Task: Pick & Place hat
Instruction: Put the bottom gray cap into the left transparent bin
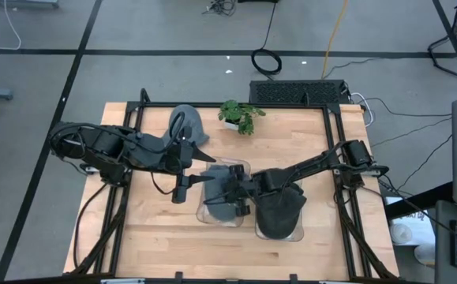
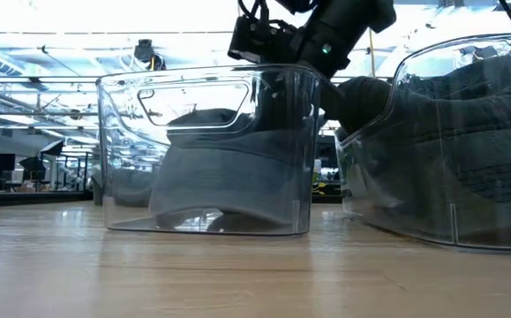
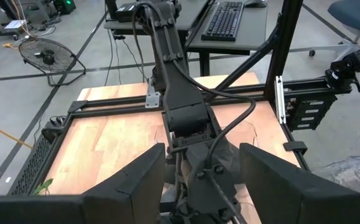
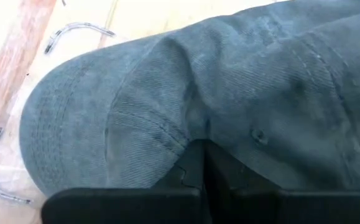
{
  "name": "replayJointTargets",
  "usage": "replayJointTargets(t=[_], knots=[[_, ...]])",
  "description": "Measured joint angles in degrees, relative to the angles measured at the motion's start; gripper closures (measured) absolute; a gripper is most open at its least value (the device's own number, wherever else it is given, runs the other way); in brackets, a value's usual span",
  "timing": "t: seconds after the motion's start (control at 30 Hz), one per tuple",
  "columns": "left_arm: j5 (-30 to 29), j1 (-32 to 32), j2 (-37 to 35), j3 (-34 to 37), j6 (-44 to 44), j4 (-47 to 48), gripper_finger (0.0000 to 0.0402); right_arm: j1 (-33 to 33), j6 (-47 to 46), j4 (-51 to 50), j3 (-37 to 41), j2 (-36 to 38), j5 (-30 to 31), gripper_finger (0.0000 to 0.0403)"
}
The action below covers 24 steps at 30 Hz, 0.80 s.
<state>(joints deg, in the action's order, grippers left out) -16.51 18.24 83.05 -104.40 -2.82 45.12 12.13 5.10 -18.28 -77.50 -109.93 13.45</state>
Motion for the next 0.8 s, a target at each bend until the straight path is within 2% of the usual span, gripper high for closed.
replayJointTargets(t=[0.13, 0.33, 0.47, 0.8], knots=[[0.0, 0.0, 0.0, 0.0, 0.0, 0.0, 0.0188, -0.94, 0.0, 0.0, 1.04, 0.0, -0.52, 0.0403], [0.0, 0.0, 0.0, 0.0, 0.0, 0.0, 0.0188, -2.87, -1.39, -0.05, 1.82, 0.04, -7.33, 0.0403], [0.0, 0.0, 0.0, 0.0, 0.0, 0.02, 0.0188, -3.02, -1.39, 0.46, 1.89, 0.09, -7.6, 0.0403], [0.0, 0.0, 0.0, 0.0, -0.01, 0.01, 0.0188, -0.6, -0.86, 0.57, 2.13, 6.31, -7.69, 0.0403]])
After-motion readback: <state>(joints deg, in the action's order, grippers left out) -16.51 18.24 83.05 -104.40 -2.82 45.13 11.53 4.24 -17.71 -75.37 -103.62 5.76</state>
